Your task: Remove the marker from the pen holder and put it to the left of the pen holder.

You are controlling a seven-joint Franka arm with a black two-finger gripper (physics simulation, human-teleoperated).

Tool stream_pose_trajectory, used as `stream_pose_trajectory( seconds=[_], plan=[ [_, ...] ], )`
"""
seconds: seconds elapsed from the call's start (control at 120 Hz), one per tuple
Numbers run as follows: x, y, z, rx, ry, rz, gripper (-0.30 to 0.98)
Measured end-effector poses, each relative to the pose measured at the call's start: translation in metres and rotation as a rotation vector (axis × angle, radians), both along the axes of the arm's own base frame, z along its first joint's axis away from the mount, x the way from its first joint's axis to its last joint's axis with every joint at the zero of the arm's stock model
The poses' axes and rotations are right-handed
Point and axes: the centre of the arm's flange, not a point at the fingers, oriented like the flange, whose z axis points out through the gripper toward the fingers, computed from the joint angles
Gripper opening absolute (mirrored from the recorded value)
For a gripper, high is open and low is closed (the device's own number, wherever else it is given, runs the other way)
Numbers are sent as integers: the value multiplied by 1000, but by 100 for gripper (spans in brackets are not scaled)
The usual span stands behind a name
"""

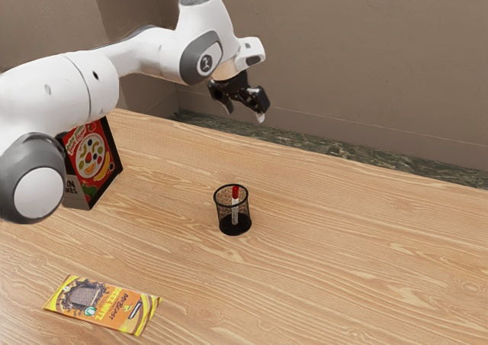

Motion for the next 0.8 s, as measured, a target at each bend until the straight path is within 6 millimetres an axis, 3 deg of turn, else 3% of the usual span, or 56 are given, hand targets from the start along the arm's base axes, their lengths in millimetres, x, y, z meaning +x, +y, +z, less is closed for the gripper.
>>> stream_pose_trajectory(
  seconds=[0.15, 0.225, 0.417, 0.667, 0.8],
  plan=[
    [13, -29, -52, -46, -9, 33, 69],
    [17, -27, -68, -61, 11, 79, 69],
    [15, 0, -81, -113, 107, 255, 69],
    [2, 1, -86, -200, 249, 429, 69],
    [-4, 19, -98, -265, 362, 576, 69]
  ],
)
